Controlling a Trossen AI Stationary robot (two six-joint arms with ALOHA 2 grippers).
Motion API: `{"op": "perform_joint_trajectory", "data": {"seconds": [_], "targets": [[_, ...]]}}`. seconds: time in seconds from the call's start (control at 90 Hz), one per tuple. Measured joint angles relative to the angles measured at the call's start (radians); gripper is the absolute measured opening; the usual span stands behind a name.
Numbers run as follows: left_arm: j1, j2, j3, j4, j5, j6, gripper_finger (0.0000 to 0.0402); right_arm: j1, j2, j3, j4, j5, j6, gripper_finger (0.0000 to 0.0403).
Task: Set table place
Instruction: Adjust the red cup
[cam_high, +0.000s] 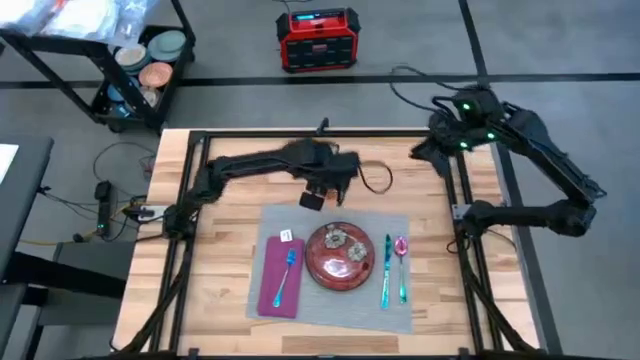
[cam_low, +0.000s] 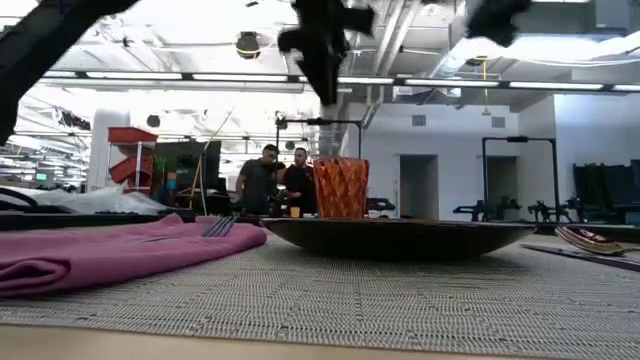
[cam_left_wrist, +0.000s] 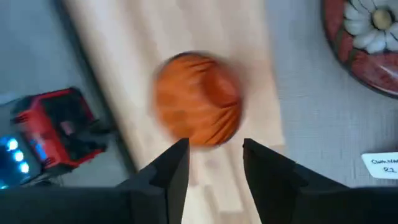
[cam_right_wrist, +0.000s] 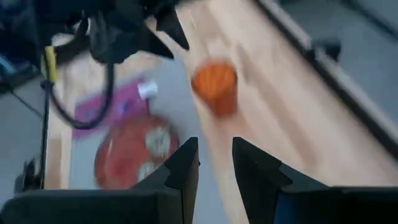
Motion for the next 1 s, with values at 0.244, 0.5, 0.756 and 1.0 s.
{"op": "perform_joint_trajectory", "data": {"seconds": [0.244,0.5,0.756,1.0], "targets": [[0.096,-0.248,-0.004,-0.054,0.022,-0.187,0.0118,0.184,0.298,-0.002,0.204,0.273,0.079,0.0045],[0.168,-0.415,-0.004,-0.06,0.018,-0.233,0.0087,0.238,0.568,0.065,0.216,0.299,0.063,0.0035],[0.195,-0.48,-0.004,-0.059,0.018,-0.257,0.0089,0.206,0.732,0.237,0.148,0.295,0.043,0.0099],[0.21,-0.482,-0.004,-0.059,0.018,-0.242,0.0089,0.215,0.873,0.335,0.102,0.261,0.036,0.0159]]}}
